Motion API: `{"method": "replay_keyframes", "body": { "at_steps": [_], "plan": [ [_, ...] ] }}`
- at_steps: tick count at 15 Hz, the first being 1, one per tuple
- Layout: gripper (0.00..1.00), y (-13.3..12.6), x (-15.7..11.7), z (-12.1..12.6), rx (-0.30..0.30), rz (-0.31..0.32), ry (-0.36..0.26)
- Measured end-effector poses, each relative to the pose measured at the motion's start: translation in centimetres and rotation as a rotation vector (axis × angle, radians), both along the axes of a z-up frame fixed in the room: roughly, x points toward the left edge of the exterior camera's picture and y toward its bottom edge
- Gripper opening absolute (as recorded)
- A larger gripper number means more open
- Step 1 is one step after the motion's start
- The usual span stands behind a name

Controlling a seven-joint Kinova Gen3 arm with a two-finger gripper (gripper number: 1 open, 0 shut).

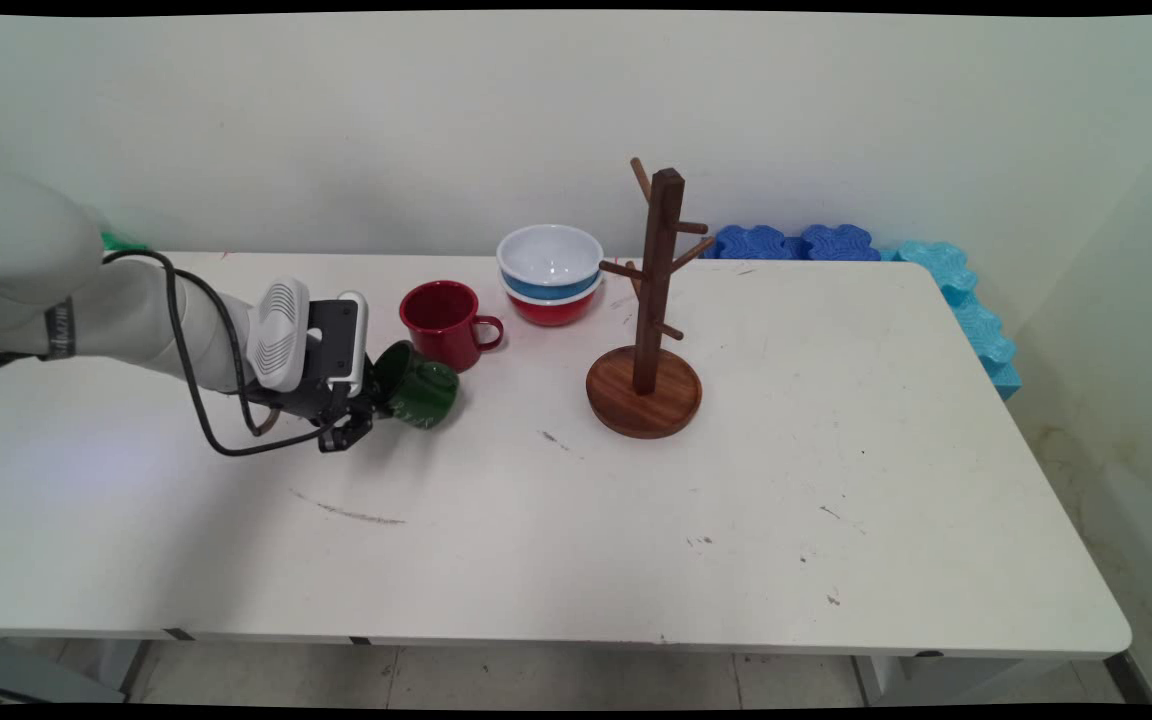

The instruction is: Place the picked object on the table

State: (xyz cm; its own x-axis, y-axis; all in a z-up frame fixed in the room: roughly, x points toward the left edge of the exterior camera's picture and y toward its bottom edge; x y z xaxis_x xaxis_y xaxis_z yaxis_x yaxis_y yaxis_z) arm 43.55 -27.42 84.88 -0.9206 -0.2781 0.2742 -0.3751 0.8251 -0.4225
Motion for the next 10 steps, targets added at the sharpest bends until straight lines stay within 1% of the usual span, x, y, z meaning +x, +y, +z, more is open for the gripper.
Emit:
{"method": "replay_keyframes", "body": {
  "at_steps": [4,5,10],
  "plan": [
    [0.0,0.04,-0.15,-0.23,-0.001,-0.002,-0.002],
    [1.0,0.05,-0.2,-0.29,-0.001,-0.002,-0.002],
    [1.0,0.05,-0.4,-0.45,-0.002,-0.006,0.001]
  ]
}}
